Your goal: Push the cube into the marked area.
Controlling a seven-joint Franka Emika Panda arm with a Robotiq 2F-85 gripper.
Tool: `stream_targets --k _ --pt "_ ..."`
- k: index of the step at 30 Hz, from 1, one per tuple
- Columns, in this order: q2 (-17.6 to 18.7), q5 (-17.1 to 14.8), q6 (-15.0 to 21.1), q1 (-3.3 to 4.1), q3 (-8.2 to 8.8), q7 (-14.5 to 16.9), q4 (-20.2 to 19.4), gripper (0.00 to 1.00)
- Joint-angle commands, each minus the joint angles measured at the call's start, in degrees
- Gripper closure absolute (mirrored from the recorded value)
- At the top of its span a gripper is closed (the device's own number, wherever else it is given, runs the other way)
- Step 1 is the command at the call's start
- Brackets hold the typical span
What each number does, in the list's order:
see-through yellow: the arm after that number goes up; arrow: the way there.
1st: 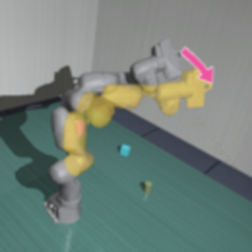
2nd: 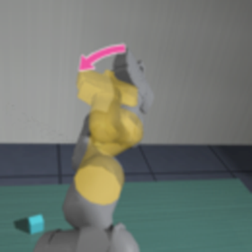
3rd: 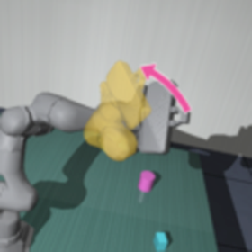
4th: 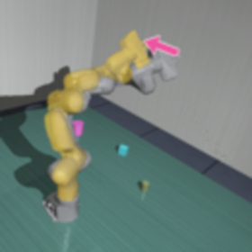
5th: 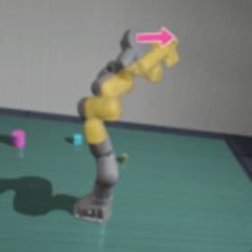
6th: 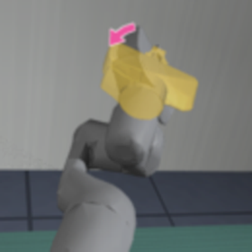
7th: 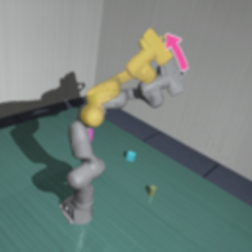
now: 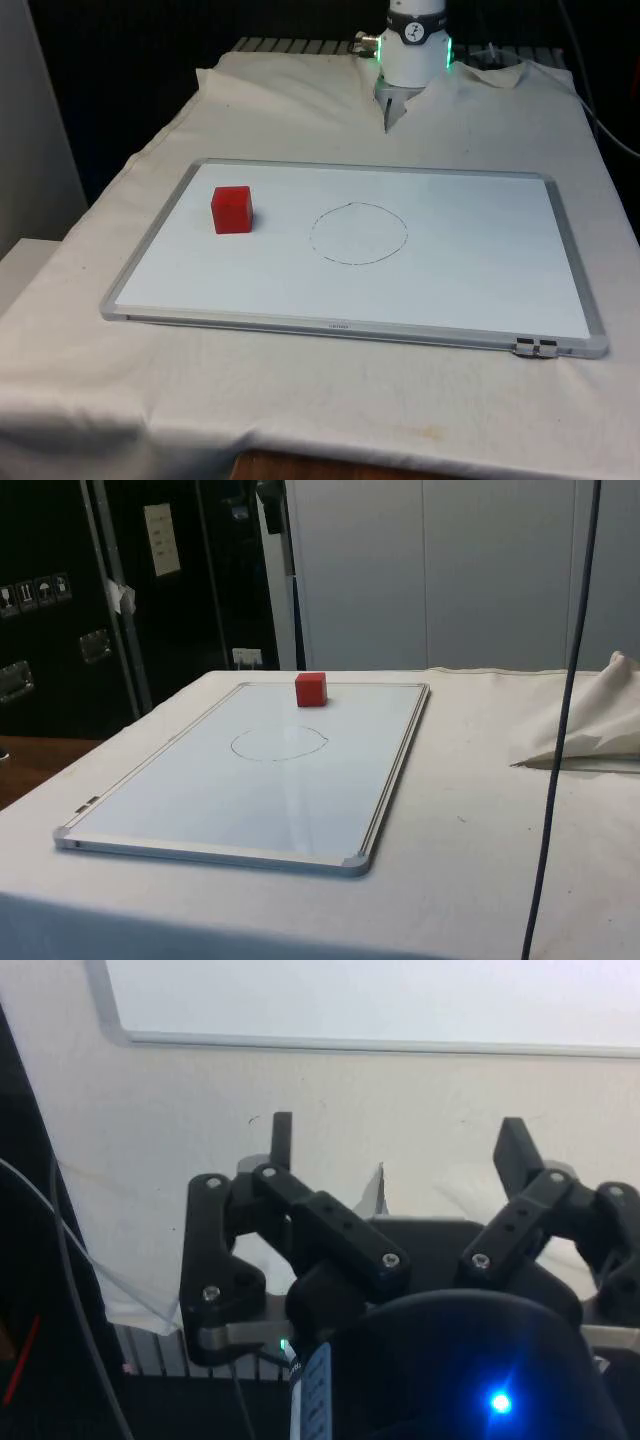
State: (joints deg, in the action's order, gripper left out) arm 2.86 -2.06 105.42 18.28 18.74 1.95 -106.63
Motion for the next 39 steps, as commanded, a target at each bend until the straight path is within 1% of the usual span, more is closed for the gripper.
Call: stream_targets --k 1,2,3,4,5,7,8,11,12,13,14,17,19,20,21,23,24,25,28,29,30,32,37,38,39 --pt "-0.1 0.2 0.1 0.06 0.00 -0.2 0.0 0.05" --pt "-0.1 0.2 0.1 0.06 0.00 -0.3 0.0 0.09" --pt "-0.1 0.3 0.2 0.06 0.00 -0.3 0.0 0.17" --pt "0.0 0.0 0.0 0.00 0.00 -0.1 0.0 0.22" --pt "-0.1 0.3 0.2 0.06 0.00 -0.3 0.0 0.22" --pt "-0.1 0.3 0.2 0.06 0.00 -0.3 0.0 0.33" --pt "-0.1 0.3 0.2 0.06 0.00 -0.4 0.0 0.43" --pt "0.0 0.0 0.1 0.00 0.00 -0.1 0.0 0.57" --pt "-0.1 0.3 0.2 0.06 0.00 -0.5 0.0 0.57" --pt "-0.1 0.3 0.2 0.06 0.00 -0.5 0.0 0.62" --pt "-0.1 0.3 0.2 0.06 0.00 -0.5 0.0 0.72" --pt "-0.1 0.3 0.2 0.00 0.00 -0.4 0.0 0.86" --pt "-0.1 0.3 0.5 -0.23 0.23 0.1 -0.1 0.96" --pt "0.0 0.1 0.1 -0.06 0.06 -0.2 0.0 1.00" --pt "-0.1 0.2 0.6 -0.29 0.34 0.2 -0.2 1.00" --pt "0.1 0.1 1.0 -0.34 0.97 0.9 -0.1 1.00" --pt "0.1 0.1 1.0 -0.34 0.97 0.9 -0.1 1.00" --pt "0.4 0.1 1.3 -0.46 1.55 1.6 0.1 1.00" --pt "1.1 -0.1 2.1 -0.57 2.46 2.8 0.3 1.00" --pt "0.6 0.1 1.7 -0.29 2.41 2.3 0.0 1.00" --pt "1.5 -0.2 2.3 -0.63 2.81 3.2 0.4 1.00" --pt "2.8 -0.5 3.1 -0.63 3.90 4.5 0.9 1.00" --pt "5.3 -1.2 4.4 -0.92 5.61 6.7 1.9 1.00" --pt "5.0 -0.7 4.4 -0.52 5.84 6.2 1.7 1.00" --pt "5.8 -1.4 4.6 -0.97 6.02 7.2 2.2 1.00"
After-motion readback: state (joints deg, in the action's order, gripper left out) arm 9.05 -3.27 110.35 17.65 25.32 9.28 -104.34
